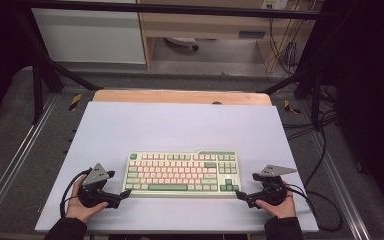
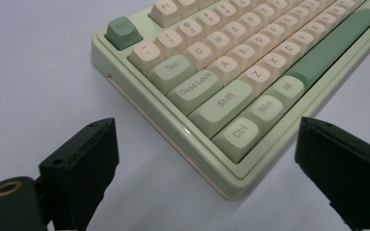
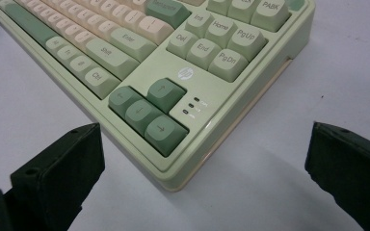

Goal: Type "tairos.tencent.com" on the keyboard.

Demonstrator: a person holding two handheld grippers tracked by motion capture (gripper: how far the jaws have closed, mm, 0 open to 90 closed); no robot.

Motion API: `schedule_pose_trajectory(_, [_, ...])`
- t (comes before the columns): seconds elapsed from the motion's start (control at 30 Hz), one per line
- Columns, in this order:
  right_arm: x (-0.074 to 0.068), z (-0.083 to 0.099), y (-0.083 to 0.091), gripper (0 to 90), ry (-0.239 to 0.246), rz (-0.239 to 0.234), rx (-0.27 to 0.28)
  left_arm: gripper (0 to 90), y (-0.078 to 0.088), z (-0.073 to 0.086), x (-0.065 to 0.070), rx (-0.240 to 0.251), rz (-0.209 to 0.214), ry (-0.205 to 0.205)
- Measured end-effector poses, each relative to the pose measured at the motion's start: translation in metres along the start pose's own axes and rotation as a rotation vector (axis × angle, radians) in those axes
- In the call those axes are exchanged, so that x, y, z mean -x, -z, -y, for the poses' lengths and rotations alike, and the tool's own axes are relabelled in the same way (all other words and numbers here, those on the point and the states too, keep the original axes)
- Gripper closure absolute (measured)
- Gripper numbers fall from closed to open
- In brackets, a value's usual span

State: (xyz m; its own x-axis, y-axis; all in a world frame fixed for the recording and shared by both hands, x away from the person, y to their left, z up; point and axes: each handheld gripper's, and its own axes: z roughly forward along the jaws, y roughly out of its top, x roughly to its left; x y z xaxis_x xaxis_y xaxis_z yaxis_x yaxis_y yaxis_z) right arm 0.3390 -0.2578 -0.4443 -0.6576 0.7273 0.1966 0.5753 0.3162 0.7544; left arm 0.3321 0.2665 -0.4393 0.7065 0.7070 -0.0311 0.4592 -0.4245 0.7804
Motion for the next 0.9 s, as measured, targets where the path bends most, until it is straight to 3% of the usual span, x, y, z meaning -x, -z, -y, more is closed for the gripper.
schedule_pose_trajectory(0.5, [0.000,0.000,0.000,0.8,0.001,0.002,0.002,11.6,0.003,-0.004,0.005,0.018,0.001,-0.009])
schedule_pose_trajectory(0.7, [-0.001,0.000,0.000,0.8,0.003,0.002,0.001,18.2,0.006,-0.009,0.009,0.044,-0.011,-0.007])
schedule_pose_trajectory(0.9, [0.000,0.000,0.001,0.8,0.002,0.005,-0.001,31.6,0.009,-0.013,0.010,0.062,-0.005,0.013])
